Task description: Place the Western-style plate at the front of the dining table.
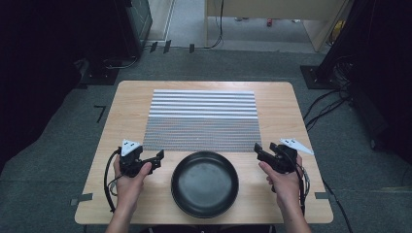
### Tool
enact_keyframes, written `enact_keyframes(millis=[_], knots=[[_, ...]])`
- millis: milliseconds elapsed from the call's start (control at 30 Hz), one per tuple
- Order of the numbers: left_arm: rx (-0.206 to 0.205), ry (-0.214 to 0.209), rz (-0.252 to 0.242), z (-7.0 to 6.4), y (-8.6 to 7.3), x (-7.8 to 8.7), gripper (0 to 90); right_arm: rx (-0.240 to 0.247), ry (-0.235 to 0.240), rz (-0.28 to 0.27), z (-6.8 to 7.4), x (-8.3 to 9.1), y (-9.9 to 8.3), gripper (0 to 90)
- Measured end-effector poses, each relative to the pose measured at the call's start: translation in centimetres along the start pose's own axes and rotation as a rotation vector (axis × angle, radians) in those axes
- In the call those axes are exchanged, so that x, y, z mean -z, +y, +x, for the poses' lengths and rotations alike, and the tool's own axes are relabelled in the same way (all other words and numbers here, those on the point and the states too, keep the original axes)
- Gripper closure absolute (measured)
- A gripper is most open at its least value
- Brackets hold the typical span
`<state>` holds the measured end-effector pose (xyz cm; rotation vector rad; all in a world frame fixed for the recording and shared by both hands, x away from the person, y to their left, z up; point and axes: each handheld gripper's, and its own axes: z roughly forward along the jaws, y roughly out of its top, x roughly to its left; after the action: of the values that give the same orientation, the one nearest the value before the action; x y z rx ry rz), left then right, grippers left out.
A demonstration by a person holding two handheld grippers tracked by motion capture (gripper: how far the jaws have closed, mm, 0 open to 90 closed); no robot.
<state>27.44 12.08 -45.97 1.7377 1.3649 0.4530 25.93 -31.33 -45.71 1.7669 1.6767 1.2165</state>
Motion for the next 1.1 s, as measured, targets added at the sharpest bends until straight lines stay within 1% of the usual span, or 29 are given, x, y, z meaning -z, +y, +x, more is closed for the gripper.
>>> enact_keyframes(millis=[33,67,100,133,167,200,233,267,300,333,367,400,467,500,533,567,667,700,733,767,800,867,900,933,967,1000,1033,1067,1100], knots=[[0.0,-0.011,0.002,-0.2,0.0,0.1,13.7,0.005,0.01,0.003,0.3,-0.1,-0.1,37.6],[0.0,-0.011,0.002,-0.2,0.0,0.1,13.7,0.005,0.01,0.003,0.3,-0.1,-0.1,37.6],[0.001,-0.021,0.002,-0.3,-0.1,0.2,13.7,0.016,0.021,0.007,0.6,-0.1,-0.3,38.2],[0.002,-0.031,0.003,-0.4,-0.1,0.3,13.7,0.041,0.044,0.012,1.1,-0.1,-0.5,41.8],[0.002,-0.041,0.003,-0.6,-0.1,0.4,13.7,0.041,0.044,0.012,1.1,-0.1,-0.5,41.8],[-0.001,-0.049,0.004,-0.7,-0.1,0.5,13.9,0.043,0.084,0.017,1.5,-0.1,-0.6,47.5],[-0.01,-0.053,0.008,-0.9,-0.2,0.5,13.9,0.05,0.101,0.022,1.7,-0.1,-0.7,52.3],[-0.011,-0.065,0.015,-1.1,-0.3,0.6,13.9,0.055,0.109,0.028,1.8,0.0,-0.8,54.8],[-0.011,-0.065,0.015,-1.1,-0.3,0.6,14.0,0.055,0.109,0.028,1.8,0.0,-0.8,54.8],[-0.008,-0.093,0.027,-1.4,-0.5,0.6,14.2,0.054,0.139,0.038,2.2,0.0,-1.0,56.9],[-0.009,-0.099,0.033,-1.5,-0.6,0.6,14.5,0.057,0.154,0.046,2.4,0.0,-1.1,56.8],[-0.009,-0.099,0.033,-1.5,-0.6,0.6,15.0,0.057,0.154,0.046,2.4,0.0,-1.1,56.8],[-0.011,-0.116,0.046,-1.8,-0.8,0.5,16.1,0.069,0.168,0.059,2.7,-0.1,-1.3,55.2],[-0.013,-0.119,0.048,-2.0,-0.9,0.4,19.1,0.07,0.175,0.083,2.9,-0.1,-1.4,55.3],[-0.012,-0.127,0.052,-2.1,-1.1,0.4,23.8,0.097,0.169,0.104,3.3,-0.2,-1.7,56.0],[-0.011,-0.15,0.067,-2.4,-1.3,0.1,25.2,0.097,0.167,0.109,3.5,-0.2,-1.9,57.2],[-0.035,-0.165,0.085,-2.7,-1.6,0.0,35.5,0.073,0.2,0.13,3.6,-0.3,-2.3,64.2],[-0.035,-0.165,0.085,-2.7,-1.6,0.0,37.6,0.065,0.212,0.136,3.7,-0.3,-2.4,65.7],[-0.033,-0.183,0.097,-2.8,-1.6,-0.1,39.8,0.061,0.222,0.146,3.7,-0.3,-2.5,67.2],[-0.033,-0.183,0.097,-2.8,-1.6,-0.1,41.1,0.061,0.222,0.146,3.7,-0.3,-2.5,67.2],[-0.029,-0.195,0.11,-2.7,-1.6,-0.1,42.5,0.061,0.233,0.157,3.8,-0.3,-2.7,70.0],[-0.024,-0.201,0.116,-2.7,-1.7,-0.1,44.1,0.055,0.237,0.167,3.9,-0.3,-2.8,71.7],[-0.025,-0.204,0.123,-2.6,-1.7,-0.2,45.3,0.043,0.245,0.186,3.9,-0.3,-2.8,72.8],[-0.027,-0.214,0.138,-2.6,-1.8,-0.2,48.5,0.032,0.251,0.218,4.0,-0.4,-2.9,76.7],[-0.027,-0.214,0.138,-2.6,-1.8,-0.2,49.7,0.038,0.246,0.232,4.0,-0.4,-3.0,77.8],[-0.032,-0.219,0.143,-2.6,-1.9,-0.3,49.7,0.038,0.246,0.232,4.0,-0.4,-3.0,77.8],[-0.043,-0.233,0.152,-2.7,-2.0,-0.3,55.2,0.036,0.249,0.256,4.1,-0.5,-3.2,79.2],[-0.043,-0.233,0.152,-2.7,-2.0,-0.3,57.0,0.036,0.249,0.256,4.1,-0.5,-3.2,79.2],[-0.052,-0.233,0.159,-2.8,-2.0,-0.3,57.0,0.026,0.258,0.268,4.2,-0.5,-3.2,79.9]])
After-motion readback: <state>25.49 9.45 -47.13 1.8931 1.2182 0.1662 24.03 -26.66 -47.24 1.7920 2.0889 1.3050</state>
